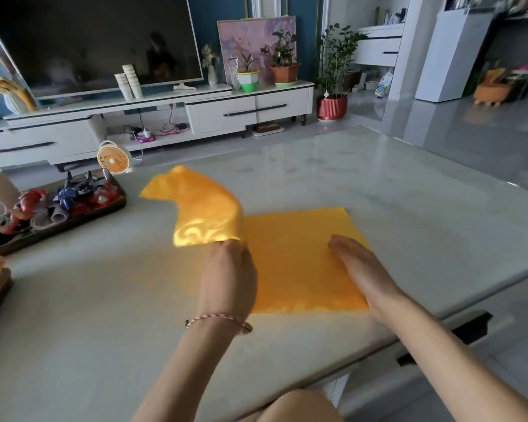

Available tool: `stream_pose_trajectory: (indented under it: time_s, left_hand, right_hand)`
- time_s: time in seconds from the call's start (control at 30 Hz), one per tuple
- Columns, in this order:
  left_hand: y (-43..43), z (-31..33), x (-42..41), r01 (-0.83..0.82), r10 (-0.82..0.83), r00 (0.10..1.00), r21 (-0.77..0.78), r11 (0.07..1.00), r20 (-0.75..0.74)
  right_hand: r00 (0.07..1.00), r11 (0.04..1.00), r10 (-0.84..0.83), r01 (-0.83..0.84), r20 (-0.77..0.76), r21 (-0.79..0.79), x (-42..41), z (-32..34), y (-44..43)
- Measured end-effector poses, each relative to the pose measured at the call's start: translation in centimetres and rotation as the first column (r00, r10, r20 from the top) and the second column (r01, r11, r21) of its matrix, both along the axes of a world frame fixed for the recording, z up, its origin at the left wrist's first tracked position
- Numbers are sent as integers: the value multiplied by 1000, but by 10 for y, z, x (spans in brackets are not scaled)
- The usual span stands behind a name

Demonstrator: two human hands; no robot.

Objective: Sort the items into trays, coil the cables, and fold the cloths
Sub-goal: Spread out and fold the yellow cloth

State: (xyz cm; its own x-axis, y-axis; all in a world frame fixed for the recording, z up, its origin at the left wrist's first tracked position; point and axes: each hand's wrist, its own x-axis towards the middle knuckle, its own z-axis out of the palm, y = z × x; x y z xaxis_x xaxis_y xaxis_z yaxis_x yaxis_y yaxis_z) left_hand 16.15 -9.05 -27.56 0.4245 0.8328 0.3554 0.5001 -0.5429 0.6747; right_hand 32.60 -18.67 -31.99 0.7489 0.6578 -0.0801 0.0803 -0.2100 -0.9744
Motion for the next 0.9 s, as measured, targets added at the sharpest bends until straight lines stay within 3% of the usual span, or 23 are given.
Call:
stream_pose_trajectory:
  time_s: [0.07,0.13,0.2,0.3,0.43,0.6,0.73,0.9]
  left_hand:
    - [-11,-15,12,243,-196,953,198,950,-231]
    - [-19,-42,18,396,-276,816,143,907,-508]
    - [-21,-63,19,421,-276,704,71,904,-655]
    - [-17,-76,21,420,-279,686,53,906,-672]
    - [-14,-77,23,414,-271,676,49,909,-686]
    - [-13,-74,21,404,-292,695,21,915,-657]
    - [-14,-70,20,389,-307,729,0,921,-612]
    - [-12,-64,7,344,-209,735,89,935,-645]
  right_hand:
    - [969,992,-61,85,-238,94,12,7,-7]
    - [912,972,-87,166,-400,167,22,14,-13]
    - [903,965,-104,192,-417,177,29,16,-17]
    - [952,982,-154,177,-263,62,32,17,-18]
    - [969,942,-142,195,201,-272,26,12,-16]
    - [933,760,47,199,357,-619,13,12,-8]
    - [942,795,47,167,333,-583,8,13,-7]
    - [866,782,33,288,499,-552,8,15,-12]
